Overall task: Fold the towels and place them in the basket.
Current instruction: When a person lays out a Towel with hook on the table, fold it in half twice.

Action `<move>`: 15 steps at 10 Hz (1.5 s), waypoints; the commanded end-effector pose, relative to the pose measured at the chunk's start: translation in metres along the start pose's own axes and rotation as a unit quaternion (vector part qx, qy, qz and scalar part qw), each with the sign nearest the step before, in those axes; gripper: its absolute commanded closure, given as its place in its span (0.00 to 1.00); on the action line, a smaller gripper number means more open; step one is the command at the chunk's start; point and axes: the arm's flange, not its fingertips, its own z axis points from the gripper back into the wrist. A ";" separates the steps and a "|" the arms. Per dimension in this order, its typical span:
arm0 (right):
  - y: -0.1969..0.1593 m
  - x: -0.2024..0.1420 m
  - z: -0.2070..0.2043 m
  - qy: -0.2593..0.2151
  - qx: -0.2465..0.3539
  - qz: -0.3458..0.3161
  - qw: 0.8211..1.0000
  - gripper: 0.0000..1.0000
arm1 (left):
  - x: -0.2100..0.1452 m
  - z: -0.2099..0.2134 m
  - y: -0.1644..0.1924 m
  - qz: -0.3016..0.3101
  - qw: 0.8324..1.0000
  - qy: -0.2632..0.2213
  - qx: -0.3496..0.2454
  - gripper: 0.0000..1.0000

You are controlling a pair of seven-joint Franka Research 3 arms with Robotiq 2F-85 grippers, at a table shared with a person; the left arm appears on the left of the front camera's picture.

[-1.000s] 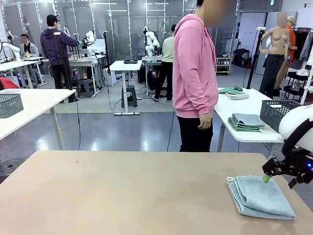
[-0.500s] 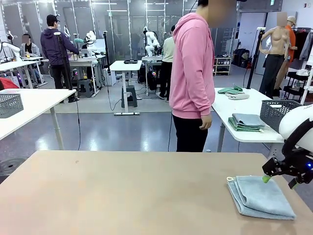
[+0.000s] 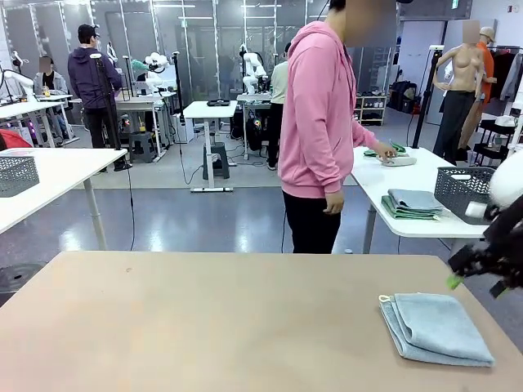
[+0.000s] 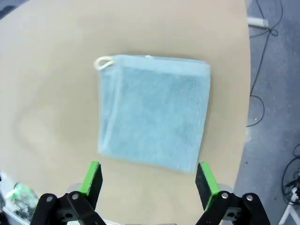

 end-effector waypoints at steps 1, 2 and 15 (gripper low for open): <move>0.013 -0.026 0.097 -0.007 0.031 0.069 0.997 0.00 | 0.001 0.001 0.000 0.000 1.000 0.000 0.001 0.00; 0.021 -0.043 0.129 -0.012 0.028 0.102 0.994 0.00 | 0.001 0.001 0.000 0.000 1.000 0.000 0.001 0.00; 0.047 -0.125 0.235 -0.073 0.062 0.226 0.969 0.00 | 0.001 0.001 0.000 0.000 1.000 0.000 0.001 0.00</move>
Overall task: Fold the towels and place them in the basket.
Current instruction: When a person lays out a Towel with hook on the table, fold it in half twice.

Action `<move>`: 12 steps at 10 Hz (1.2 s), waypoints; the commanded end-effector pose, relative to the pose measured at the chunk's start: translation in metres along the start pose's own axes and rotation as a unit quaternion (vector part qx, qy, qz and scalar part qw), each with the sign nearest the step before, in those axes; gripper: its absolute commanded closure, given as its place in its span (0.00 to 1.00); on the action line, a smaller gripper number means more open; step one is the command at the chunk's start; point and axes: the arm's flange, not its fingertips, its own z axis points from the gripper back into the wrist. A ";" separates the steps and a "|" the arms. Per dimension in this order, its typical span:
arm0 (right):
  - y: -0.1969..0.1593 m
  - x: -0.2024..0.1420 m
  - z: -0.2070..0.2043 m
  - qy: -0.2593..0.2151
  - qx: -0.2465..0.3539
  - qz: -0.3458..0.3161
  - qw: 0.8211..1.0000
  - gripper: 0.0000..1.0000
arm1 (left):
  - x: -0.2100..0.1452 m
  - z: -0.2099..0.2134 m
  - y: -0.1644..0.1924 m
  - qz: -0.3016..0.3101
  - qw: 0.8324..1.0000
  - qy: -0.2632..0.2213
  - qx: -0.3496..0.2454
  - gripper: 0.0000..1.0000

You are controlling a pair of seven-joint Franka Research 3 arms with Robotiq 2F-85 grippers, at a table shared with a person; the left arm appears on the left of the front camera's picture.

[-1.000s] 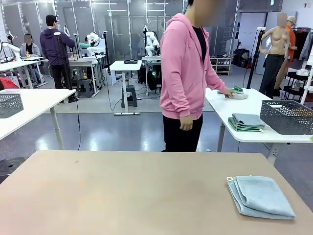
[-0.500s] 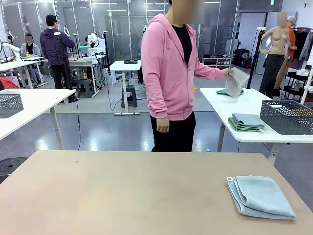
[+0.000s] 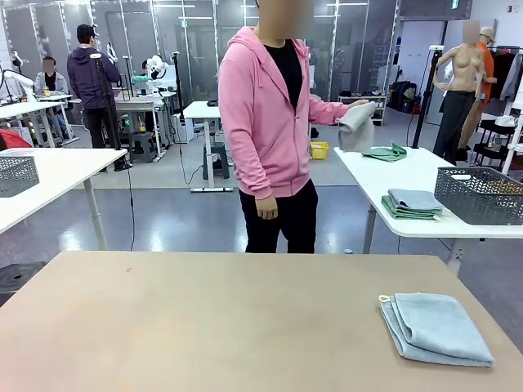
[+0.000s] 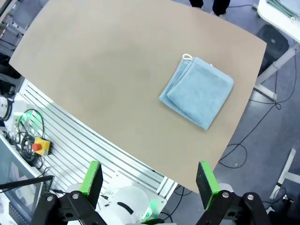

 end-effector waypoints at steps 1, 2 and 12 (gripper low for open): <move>-0.002 -0.001 0.000 0.004 -0.001 -0.006 1.000 0.00 | 0.001 0.001 0.000 0.000 1.000 0.000 0.001 0.00; -0.002 -0.001 0.000 0.004 -0.001 -0.006 1.000 0.00 | 0.001 0.001 0.000 0.000 1.000 0.000 0.001 0.00; -0.002 -0.001 0.000 0.004 -0.001 -0.006 1.000 0.00 | 0.001 0.001 0.000 0.000 1.000 0.000 0.001 0.00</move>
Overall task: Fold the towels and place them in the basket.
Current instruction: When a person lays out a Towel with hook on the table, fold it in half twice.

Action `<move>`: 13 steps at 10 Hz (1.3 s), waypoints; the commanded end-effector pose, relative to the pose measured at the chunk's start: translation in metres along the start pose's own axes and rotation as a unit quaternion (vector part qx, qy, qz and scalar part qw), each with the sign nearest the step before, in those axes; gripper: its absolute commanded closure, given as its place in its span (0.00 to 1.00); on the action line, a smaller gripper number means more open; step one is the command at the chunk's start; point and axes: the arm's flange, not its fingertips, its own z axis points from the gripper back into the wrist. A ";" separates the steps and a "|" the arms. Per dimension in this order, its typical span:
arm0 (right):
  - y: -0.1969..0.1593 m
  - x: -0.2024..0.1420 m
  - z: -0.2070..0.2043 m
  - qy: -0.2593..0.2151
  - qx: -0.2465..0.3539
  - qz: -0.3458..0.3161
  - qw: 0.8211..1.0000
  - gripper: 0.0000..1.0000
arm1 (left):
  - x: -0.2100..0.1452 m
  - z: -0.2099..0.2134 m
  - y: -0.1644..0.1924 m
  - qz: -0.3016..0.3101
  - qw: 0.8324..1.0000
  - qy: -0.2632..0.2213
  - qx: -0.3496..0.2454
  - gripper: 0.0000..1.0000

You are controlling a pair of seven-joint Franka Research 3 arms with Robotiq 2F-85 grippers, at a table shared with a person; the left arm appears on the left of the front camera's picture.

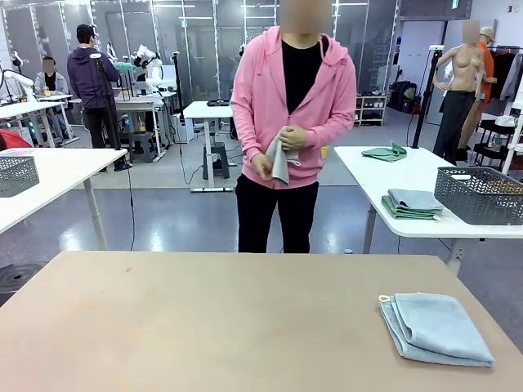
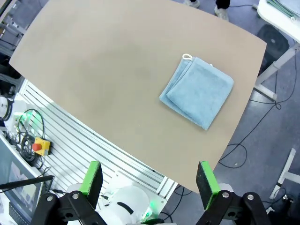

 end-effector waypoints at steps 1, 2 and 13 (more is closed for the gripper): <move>-0.002 -0.001 0.000 0.004 -0.001 -0.005 1.000 0.00 | 0.001 0.001 0.000 0.000 1.000 0.000 0.001 0.00; -0.002 -0.001 0.000 0.004 -0.001 -0.005 1.000 0.00 | 0.001 0.001 0.000 0.000 1.000 0.000 0.001 0.00; -0.002 -0.001 0.000 0.004 -0.001 -0.005 1.000 0.00 | 0.001 0.001 0.000 0.000 1.000 0.000 0.001 0.00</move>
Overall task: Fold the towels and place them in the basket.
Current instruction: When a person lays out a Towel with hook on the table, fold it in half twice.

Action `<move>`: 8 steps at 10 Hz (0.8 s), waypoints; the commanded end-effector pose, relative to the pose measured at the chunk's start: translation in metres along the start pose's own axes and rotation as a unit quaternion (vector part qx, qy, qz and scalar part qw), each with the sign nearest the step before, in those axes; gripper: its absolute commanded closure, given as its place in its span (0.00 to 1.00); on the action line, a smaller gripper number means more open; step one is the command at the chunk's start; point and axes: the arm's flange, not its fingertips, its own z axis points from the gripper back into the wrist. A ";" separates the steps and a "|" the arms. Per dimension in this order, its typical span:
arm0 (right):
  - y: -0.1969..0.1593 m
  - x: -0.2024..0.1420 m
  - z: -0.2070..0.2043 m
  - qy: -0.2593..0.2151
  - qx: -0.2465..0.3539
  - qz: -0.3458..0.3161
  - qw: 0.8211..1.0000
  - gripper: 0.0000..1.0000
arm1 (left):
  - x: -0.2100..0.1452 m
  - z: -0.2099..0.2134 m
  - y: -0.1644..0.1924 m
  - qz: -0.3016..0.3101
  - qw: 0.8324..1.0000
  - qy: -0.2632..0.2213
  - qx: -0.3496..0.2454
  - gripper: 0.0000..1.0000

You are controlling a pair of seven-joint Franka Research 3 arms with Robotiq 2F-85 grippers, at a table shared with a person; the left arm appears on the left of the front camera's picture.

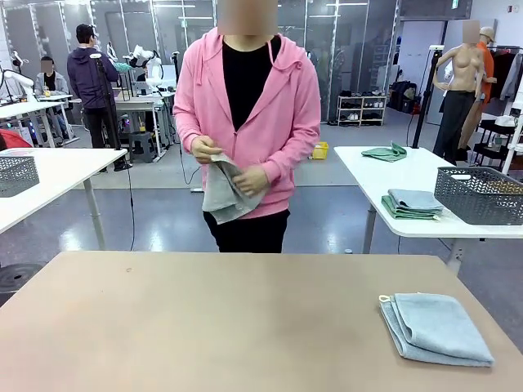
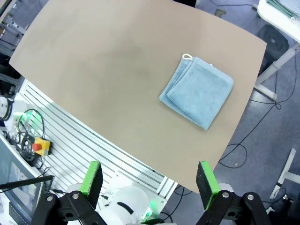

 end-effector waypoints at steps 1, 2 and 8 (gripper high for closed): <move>-0.002 -0.001 0.000 0.004 -0.001 -0.005 1.000 0.00 | 0.001 0.001 0.000 0.000 1.000 0.000 0.001 0.00; -0.002 -0.001 0.000 0.004 -0.001 -0.005 1.000 0.00 | 0.001 0.001 0.000 0.000 1.000 0.000 0.001 0.00; -0.002 -0.001 0.000 0.004 -0.001 -0.005 1.000 0.00 | 0.001 0.001 0.000 0.000 1.000 0.000 0.001 0.00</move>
